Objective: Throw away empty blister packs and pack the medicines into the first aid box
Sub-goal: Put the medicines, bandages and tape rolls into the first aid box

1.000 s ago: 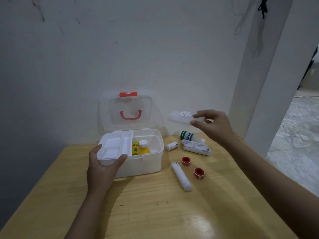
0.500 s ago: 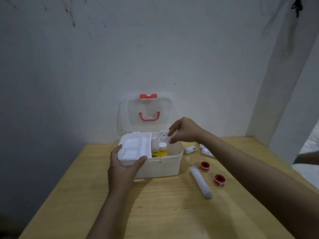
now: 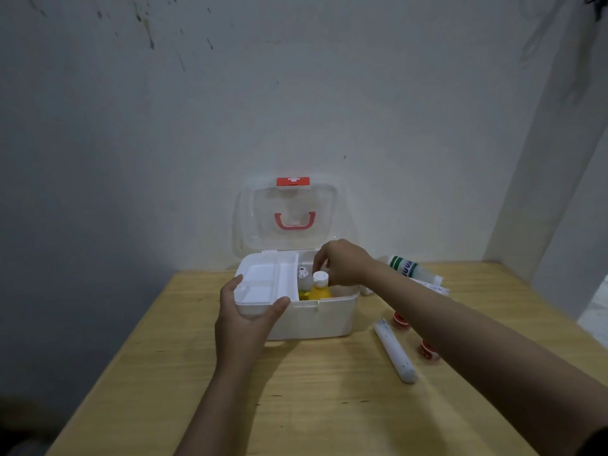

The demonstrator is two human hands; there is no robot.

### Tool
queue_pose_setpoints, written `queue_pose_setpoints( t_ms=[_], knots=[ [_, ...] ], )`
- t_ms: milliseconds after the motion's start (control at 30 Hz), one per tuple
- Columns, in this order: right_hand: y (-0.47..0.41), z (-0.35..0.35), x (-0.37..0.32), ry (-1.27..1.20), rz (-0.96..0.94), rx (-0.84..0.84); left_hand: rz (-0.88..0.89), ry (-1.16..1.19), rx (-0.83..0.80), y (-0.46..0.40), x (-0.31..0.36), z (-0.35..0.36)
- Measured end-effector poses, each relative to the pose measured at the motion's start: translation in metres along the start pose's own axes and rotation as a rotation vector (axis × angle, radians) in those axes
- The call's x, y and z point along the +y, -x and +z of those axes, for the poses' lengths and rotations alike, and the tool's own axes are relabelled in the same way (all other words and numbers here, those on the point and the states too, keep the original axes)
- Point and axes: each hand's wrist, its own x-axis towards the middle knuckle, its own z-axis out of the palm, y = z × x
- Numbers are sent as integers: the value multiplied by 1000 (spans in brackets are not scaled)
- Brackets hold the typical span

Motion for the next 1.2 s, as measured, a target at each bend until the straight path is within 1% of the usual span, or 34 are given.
queue_pose_setpoints(
  t_ms=[200,333,467,600,800,900,1033,1100,1200],
  knots=[
    [-3,3,-1,126,5,25,-5,-25,-7,0,1,1],
    [-13,0,-3,-62,96,-90,-21,-35,-10,0,0,1],
    [-20,-3,-2,-233,191,-131,-7,-31,-7,1,1,0],
    [-20,-2,-4,-379,221,-171,-10,-34,-21,1,0,0],
    [-14,-15,0,-522,243,-234,-7,-31,-15,2,3,0],
    [-3,-35,10,-633,245,-186,-10,-23,-9,2,4,0],
    [27,-60,38,-607,251,-62,-6,-6,-7,1,4,-1],
    [45,-65,57,-551,273,10,-1,-3,-3,1,3,-1],
    [72,-63,89,-331,320,100,0,0,4,1,2,0]
  ],
)
